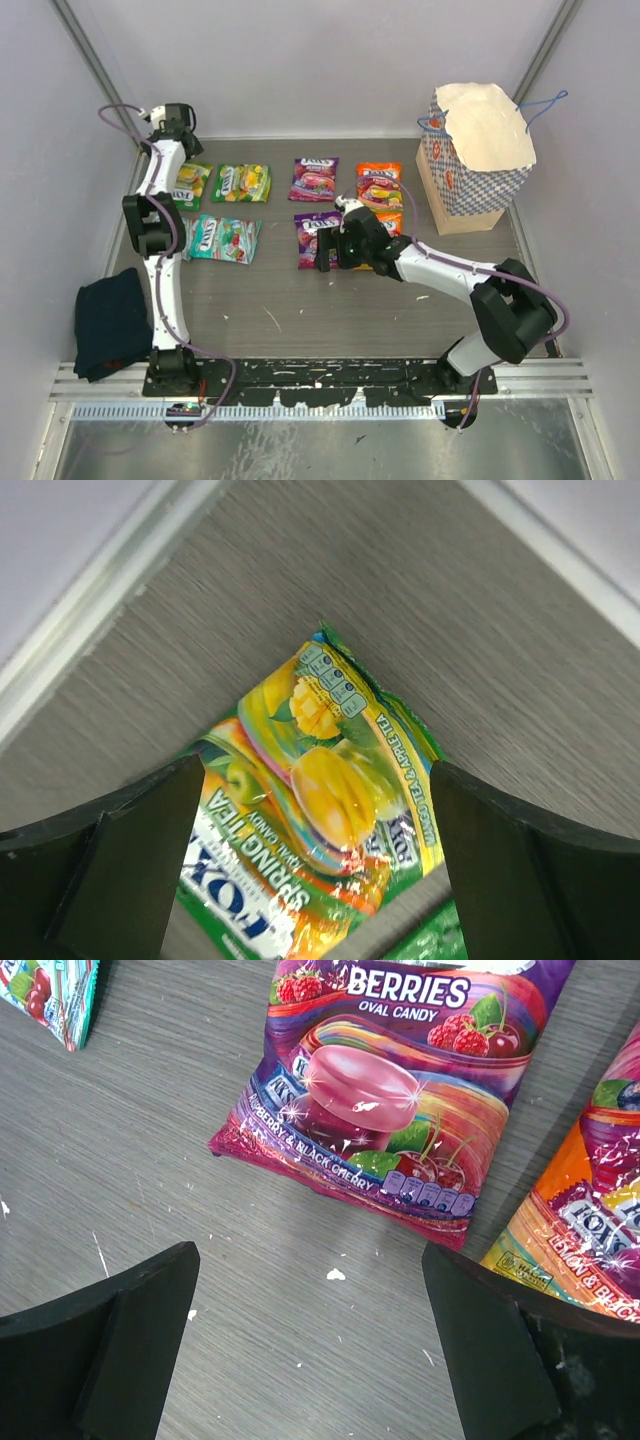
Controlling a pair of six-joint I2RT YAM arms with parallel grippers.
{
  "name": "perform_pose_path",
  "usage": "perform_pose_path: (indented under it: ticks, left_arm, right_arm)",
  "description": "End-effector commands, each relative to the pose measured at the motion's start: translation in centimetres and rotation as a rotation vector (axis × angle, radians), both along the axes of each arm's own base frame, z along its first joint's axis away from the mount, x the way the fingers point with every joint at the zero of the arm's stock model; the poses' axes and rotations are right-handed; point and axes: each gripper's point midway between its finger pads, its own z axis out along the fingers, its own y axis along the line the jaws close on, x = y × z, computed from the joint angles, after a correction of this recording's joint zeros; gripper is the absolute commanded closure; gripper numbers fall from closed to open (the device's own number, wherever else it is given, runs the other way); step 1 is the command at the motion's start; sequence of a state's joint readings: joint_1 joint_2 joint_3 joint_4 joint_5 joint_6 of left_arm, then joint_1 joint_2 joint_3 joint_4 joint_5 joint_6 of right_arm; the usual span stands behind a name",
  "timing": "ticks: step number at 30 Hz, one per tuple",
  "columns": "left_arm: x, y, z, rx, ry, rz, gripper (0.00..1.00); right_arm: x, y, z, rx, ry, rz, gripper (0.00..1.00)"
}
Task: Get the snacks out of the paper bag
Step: Adjust the snack at the center of the board.
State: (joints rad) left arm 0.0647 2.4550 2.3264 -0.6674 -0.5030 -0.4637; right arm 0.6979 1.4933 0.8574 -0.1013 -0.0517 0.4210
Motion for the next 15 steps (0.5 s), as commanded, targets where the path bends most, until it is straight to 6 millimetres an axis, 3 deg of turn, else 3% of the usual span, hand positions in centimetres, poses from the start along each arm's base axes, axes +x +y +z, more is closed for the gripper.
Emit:
perform_pose_path:
  ticks: [1, 10, 15]
  left_arm:
    - [0.0, -0.3, -1.0, -0.05, 0.016, 0.065, 0.02]
    - [-1.8, -1.8, -3.6, -0.24, -0.015, 0.214, 0.02]
    - [-3.7, -2.1, -4.8, -0.331, -0.022, 0.405, 0.02]
  right_arm:
    - [2.0, 0.9, 2.0, 0.019, -0.069, -0.008, 0.0]
    - [1.9, 1.0, 1.1, 0.004, -0.051, -0.004, 0.0]
    - [1.9, 0.9, 0.9, -0.001, -0.049, -0.004, 0.0]
